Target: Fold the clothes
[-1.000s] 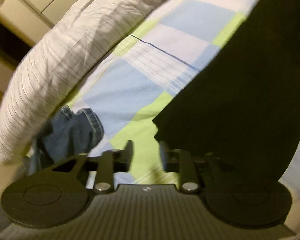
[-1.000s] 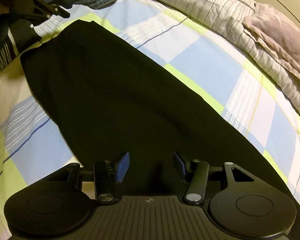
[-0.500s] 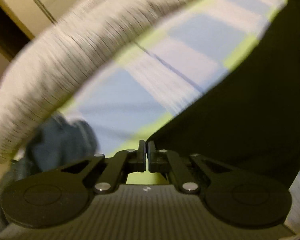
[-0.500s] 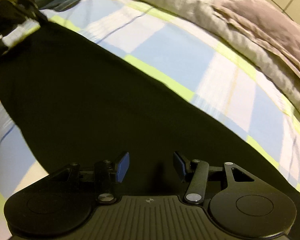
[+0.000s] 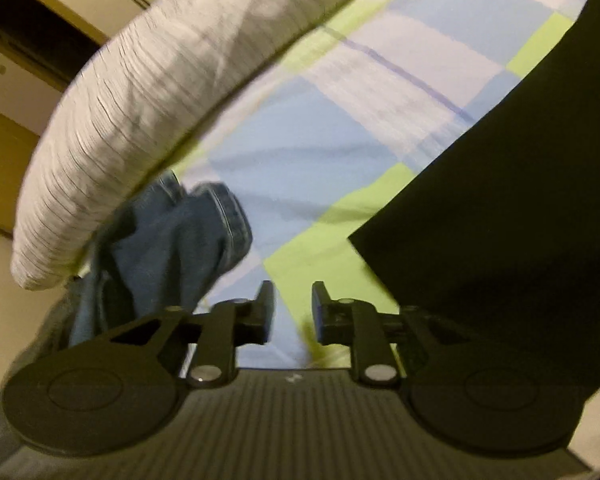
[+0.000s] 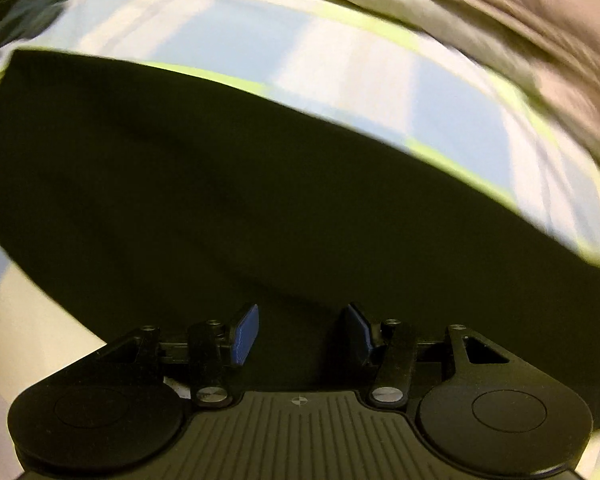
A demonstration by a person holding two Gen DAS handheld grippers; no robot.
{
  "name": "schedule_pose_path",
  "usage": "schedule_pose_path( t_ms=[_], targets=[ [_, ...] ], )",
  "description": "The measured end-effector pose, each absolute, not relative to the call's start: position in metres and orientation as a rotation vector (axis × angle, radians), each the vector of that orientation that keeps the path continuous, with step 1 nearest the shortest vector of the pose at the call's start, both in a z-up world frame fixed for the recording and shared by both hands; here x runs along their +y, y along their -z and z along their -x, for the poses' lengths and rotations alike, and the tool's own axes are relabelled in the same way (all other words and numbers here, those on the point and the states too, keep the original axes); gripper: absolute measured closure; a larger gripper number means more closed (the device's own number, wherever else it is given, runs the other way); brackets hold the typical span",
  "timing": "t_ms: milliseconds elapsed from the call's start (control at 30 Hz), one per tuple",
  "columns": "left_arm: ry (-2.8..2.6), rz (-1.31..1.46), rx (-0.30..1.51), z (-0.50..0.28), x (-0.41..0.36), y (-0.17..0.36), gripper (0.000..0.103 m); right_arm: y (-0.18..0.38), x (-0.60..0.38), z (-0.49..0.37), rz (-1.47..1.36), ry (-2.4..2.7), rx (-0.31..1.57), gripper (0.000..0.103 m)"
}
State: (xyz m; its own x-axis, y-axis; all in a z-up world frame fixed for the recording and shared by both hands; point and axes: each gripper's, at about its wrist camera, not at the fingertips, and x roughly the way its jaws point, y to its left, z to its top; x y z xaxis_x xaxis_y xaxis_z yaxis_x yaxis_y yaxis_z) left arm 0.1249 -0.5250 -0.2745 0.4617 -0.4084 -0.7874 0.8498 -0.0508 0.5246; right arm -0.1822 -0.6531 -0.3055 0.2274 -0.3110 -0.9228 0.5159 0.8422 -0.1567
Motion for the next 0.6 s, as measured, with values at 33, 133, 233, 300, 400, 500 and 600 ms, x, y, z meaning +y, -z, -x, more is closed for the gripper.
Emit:
schedule_pose_path(
  t_ms=[33,133,233,300,400,500,600],
  targets=[
    [1.100,-1.229,0.443,-0.117,-0.523,0.270,0.079,0.306,-0.658,0.194,-0.219,0.611,1.218,0.051],
    [1.155,-1.231,0.407,-0.091,-0.515,0.264,0.076,0.306,-0.674,0.235,-0.282,0.722,1.239,0.051],
    [1.285,-1.249,0.371,-0.044,-0.505,0.271,0.073,0.295,-0.687,0.277,-0.317,0.854,1.225,0.051],
    [1.420,-1.267,0.332,0.000,-0.502,0.276,0.068,0.283,-0.691,0.306,-0.327,0.940,1.179,0.051],
    [1.629,-1.292,0.244,0.076,-0.504,0.282,0.060,0.273,-0.697,0.343,-0.365,1.040,1.125,0.051],
    [1.839,-1.310,0.134,0.156,-0.509,0.289,0.057,0.270,-0.704,0.373,-0.444,1.108,1.082,0.051],
    [1.992,-1.297,0.022,0.234,-0.525,0.300,0.057,0.272,-0.715,0.394,-0.512,1.129,1.040,0.051]
  ],
)
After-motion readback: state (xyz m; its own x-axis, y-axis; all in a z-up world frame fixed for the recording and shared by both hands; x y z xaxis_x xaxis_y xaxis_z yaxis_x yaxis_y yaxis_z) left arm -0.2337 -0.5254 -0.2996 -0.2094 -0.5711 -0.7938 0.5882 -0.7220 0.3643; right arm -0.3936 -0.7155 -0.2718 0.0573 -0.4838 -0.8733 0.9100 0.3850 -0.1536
